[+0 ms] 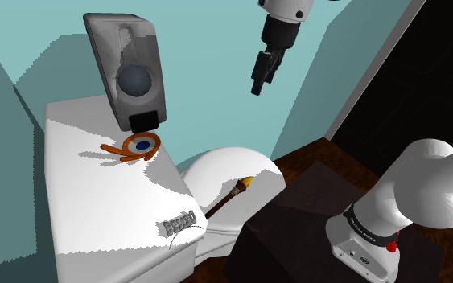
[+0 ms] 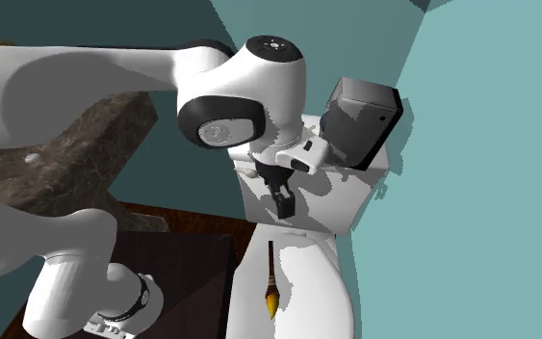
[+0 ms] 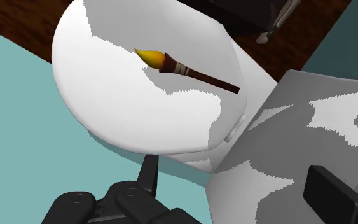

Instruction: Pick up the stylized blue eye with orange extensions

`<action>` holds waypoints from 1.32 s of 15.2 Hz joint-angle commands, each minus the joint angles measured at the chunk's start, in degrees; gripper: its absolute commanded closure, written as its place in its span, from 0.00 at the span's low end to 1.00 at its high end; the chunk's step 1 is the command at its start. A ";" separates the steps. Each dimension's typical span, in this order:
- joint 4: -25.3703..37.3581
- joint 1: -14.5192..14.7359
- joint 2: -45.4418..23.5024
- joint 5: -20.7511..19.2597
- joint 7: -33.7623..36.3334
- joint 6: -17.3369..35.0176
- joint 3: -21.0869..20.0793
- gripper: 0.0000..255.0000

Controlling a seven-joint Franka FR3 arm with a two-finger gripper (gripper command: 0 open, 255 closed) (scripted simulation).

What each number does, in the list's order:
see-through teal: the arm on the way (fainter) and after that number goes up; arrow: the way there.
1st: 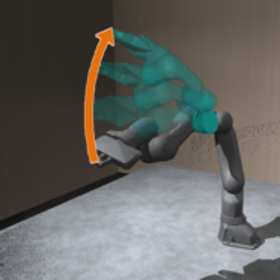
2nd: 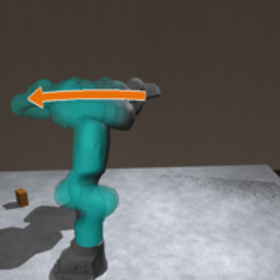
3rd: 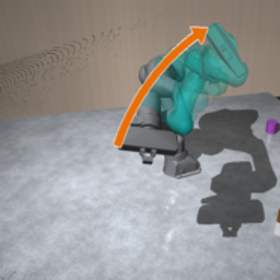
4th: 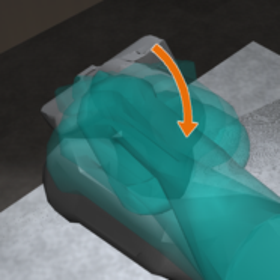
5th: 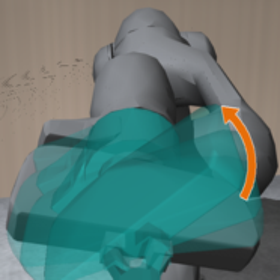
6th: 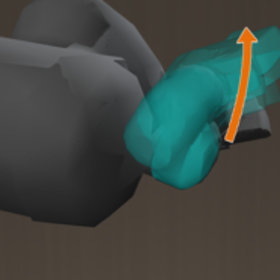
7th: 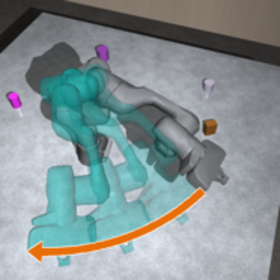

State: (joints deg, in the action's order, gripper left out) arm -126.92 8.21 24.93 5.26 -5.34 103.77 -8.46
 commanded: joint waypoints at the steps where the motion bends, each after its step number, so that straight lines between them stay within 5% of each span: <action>1: 2.14 0.92 -3.22 0.34 -0.24 1.72 -1.16 0.00; 20: 27.47 10.38 -32.97 -4.81 0.88 10.67 -12.19 0.00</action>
State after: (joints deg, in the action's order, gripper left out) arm -100.99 17.93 -6.36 1.07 -4.60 114.10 -20.12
